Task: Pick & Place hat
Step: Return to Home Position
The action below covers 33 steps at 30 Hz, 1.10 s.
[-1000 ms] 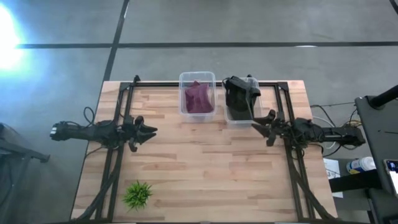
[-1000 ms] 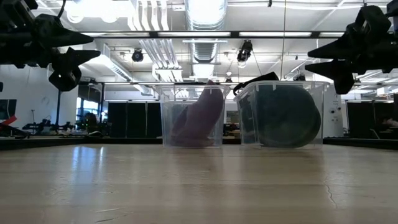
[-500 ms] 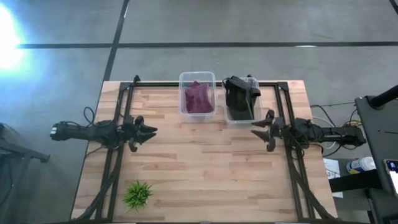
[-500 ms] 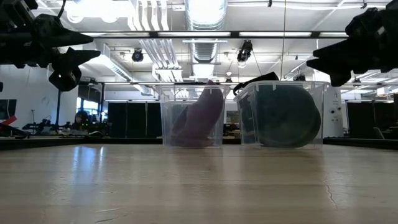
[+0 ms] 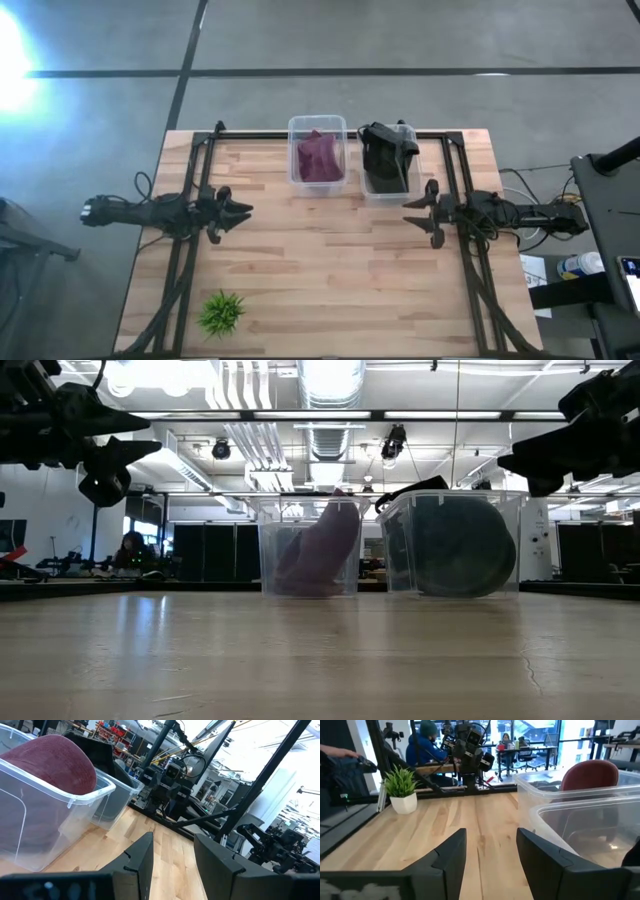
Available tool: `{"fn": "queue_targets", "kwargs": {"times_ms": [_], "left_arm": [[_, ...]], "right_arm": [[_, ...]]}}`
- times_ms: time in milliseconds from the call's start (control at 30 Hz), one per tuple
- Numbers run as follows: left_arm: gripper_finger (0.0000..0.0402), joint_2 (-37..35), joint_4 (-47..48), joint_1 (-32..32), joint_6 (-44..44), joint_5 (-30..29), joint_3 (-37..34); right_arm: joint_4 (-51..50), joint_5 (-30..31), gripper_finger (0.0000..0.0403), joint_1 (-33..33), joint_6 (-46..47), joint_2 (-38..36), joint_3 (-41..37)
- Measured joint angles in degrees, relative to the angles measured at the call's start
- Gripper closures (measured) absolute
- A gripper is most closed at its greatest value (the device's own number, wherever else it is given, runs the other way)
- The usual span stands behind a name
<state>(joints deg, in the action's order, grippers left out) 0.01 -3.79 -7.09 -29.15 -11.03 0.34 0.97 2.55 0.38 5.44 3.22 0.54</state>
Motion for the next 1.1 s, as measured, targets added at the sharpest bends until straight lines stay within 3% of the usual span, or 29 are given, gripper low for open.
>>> {"fn": "queue_targets", "kwargs": {"times_ms": [600, 900, 1100], "left_arm": [[0.0266, 0.00, 0.45, 4.26, 0.23, 0.02, 0.00], [0.0266, 0.00, 1.56, 4.47, 24.53, 0.86, -0.01], [0.0266, -0.02, 1.95, 7.23, 24.94, 1.04, -0.02]], "right_arm": [[0.00, 0.00, 0.0234, 0.00, 1.02, 0.00, 0.00], [0.03, 0.03, 0.0231, 0.02, 1.02, -0.09, 0.00], [0.03, 0.04, 0.0234, 0.02, 1.00, -0.09, 0.00]]}}
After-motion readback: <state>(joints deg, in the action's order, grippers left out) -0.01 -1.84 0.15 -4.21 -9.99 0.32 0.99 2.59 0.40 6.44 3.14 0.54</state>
